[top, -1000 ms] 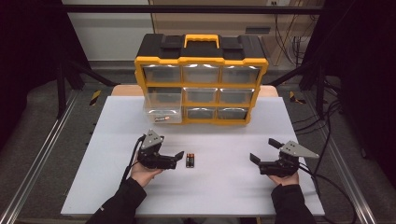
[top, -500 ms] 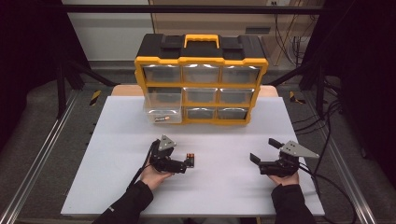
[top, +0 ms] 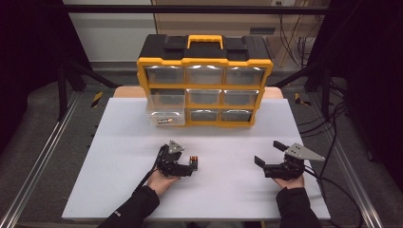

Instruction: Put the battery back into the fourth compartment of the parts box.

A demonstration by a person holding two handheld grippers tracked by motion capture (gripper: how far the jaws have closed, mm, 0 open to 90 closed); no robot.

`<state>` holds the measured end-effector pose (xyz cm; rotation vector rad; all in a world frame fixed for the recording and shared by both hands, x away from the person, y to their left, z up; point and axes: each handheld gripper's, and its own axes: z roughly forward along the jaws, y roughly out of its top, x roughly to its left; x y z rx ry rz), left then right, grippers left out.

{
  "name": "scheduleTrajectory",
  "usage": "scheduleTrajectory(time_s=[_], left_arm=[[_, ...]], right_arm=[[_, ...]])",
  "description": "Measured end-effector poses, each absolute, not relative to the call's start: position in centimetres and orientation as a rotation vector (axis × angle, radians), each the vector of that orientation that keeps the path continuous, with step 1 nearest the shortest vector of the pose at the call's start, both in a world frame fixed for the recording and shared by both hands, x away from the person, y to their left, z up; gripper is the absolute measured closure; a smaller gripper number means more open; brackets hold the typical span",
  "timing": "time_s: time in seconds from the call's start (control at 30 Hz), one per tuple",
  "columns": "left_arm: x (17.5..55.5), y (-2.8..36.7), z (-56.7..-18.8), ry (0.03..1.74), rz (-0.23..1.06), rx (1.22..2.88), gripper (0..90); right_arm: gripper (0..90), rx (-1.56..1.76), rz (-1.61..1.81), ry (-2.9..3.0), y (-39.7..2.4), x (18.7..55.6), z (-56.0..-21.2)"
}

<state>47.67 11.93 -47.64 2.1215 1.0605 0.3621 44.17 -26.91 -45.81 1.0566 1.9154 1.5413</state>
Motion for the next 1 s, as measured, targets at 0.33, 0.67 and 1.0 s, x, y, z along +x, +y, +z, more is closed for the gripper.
scheduleTrajectory(time_s=[0.33, 0.67, 1.0], left_arm=[[47.34, 11.39, -47.67, 1.043, 0.381, 2.155, 42.8], [47.11, 11.0, -47.61, 1.055, 0.426, 2.187, 62.9], [47.11, 11.08, -47.46, 1.081, 0.409, 2.188, 73.5]], right_arm=[[0.2, 1.056, 1.543, 1.915, -26.92, 44.17, -45.8], [0.3, 1.062, 1.549, 1.914, -26.94, 44.12, -45.74], [0.3, 1.056, 1.55, 1.913, -26.97, 44.13, -45.73]])
